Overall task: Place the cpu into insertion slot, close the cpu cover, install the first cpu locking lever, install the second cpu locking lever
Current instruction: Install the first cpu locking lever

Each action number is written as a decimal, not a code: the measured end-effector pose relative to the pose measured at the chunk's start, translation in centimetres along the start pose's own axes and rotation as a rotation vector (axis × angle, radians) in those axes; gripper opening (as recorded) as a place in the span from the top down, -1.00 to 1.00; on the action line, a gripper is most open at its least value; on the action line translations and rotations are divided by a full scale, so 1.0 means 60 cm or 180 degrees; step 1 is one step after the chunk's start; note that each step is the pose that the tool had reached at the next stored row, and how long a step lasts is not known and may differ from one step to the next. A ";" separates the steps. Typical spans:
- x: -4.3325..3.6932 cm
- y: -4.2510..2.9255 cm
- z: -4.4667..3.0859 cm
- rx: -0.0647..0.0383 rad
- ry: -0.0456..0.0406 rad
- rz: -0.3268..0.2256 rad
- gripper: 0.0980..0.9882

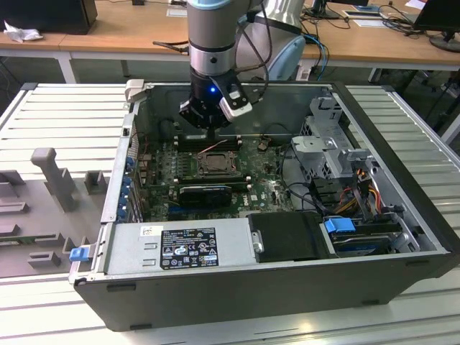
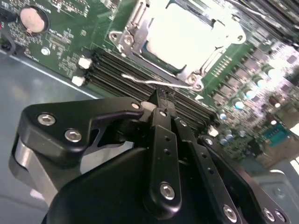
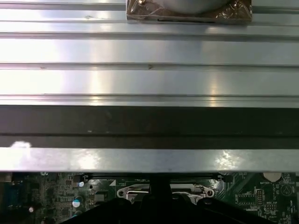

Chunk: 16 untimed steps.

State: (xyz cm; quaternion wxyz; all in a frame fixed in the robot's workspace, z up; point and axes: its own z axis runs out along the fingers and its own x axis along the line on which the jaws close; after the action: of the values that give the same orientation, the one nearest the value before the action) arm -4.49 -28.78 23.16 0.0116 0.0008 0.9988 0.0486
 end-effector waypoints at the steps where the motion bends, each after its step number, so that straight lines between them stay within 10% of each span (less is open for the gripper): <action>1: -0.002 0.000 0.002 0.0000 -0.0001 0.0000 0.98; 16: -0.035 0.002 0.029 0.0029 0.0000 -0.0041 0.98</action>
State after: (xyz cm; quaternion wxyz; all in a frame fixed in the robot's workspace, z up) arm -2.37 -28.50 21.49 0.0119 -0.0056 0.9989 0.0440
